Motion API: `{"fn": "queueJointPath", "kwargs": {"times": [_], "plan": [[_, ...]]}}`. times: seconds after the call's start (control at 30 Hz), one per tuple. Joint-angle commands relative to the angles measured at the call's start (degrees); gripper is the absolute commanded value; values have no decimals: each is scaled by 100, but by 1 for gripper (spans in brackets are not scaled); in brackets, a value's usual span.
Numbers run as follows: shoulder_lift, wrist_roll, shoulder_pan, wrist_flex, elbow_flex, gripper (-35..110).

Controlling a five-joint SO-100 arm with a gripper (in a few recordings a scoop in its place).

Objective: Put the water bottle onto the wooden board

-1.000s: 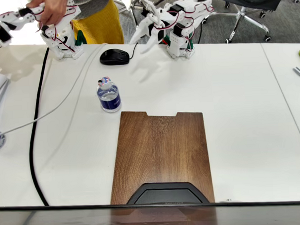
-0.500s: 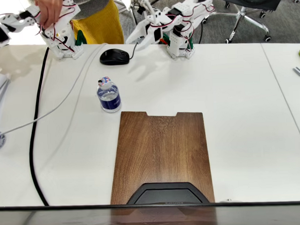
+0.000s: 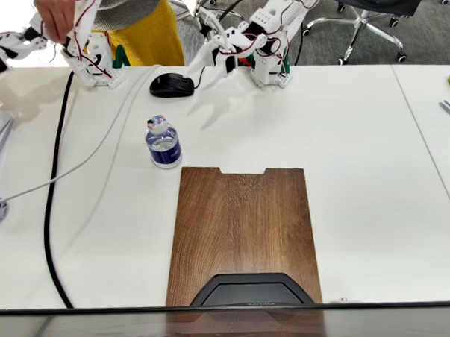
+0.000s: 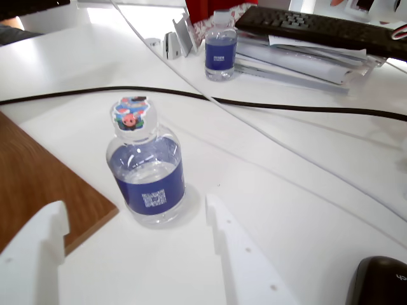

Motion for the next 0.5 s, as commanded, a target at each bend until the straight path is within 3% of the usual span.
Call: {"fn": "queueJointPath", "kwargs": {"times": [0.0, 0.47], "plan": [[-264, -105, 35, -229, -308, 34], [-1292, -26, 35, -229, -1125, 48]]}}
